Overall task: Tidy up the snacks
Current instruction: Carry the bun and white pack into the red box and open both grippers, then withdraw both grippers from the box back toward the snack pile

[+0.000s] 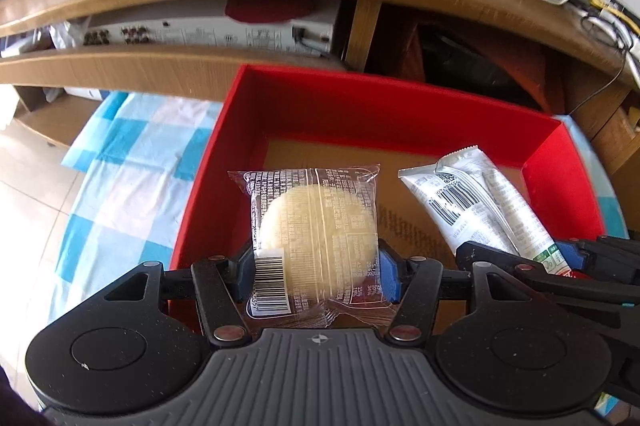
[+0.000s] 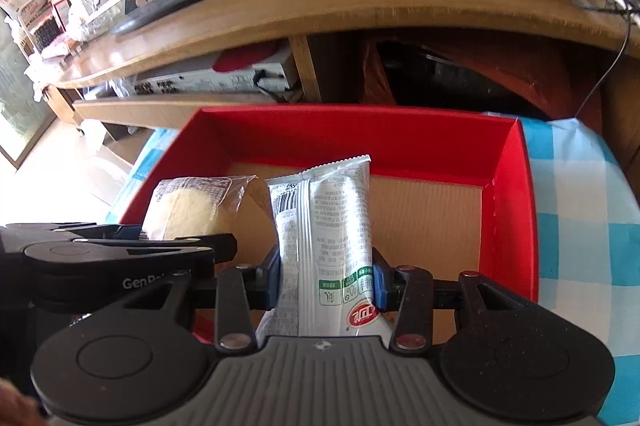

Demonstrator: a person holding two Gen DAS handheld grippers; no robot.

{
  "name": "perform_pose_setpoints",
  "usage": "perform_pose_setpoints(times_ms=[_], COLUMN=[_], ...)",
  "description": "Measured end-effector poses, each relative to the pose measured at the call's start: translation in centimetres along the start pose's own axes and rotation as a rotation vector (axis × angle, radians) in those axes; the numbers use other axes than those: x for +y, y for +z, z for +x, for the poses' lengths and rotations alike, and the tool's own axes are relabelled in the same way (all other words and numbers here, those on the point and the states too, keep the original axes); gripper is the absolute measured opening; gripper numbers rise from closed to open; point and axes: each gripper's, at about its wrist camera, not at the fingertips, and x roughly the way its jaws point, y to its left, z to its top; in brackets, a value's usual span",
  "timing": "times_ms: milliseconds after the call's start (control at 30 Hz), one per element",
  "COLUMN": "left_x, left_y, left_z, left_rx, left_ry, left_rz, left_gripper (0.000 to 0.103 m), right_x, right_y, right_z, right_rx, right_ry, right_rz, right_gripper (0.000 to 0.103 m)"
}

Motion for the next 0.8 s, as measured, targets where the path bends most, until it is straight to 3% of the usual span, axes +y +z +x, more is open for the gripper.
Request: perform_pose_setpoints(times_ms=[267, 467, 800], left_x=[-0.3, -0.1, 0.4], left_y=[-0.2, 0.0, -0.1], left_z=[0.2, -0.3, -2.5], left_rx=[0.000, -0.010, -0.043], left_ry=[0.026, 0.033, 0.032], left_rz=[0.026, 0.018, 0.008], left_gripper=[0.066, 0.078, 0.083], right_x=[-0.5, -0.5, 0.0], right_y=[-0.4, -0.2, 0.1], right_z=[1.2, 0.8, -1.2], right_rx=[0.019, 0.000, -0.046], right_ry=[-0.013, -0.026, -0.044], right_rz=[0.005, 0.004, -0.023], right_gripper=[0.050, 0.051, 0.053])
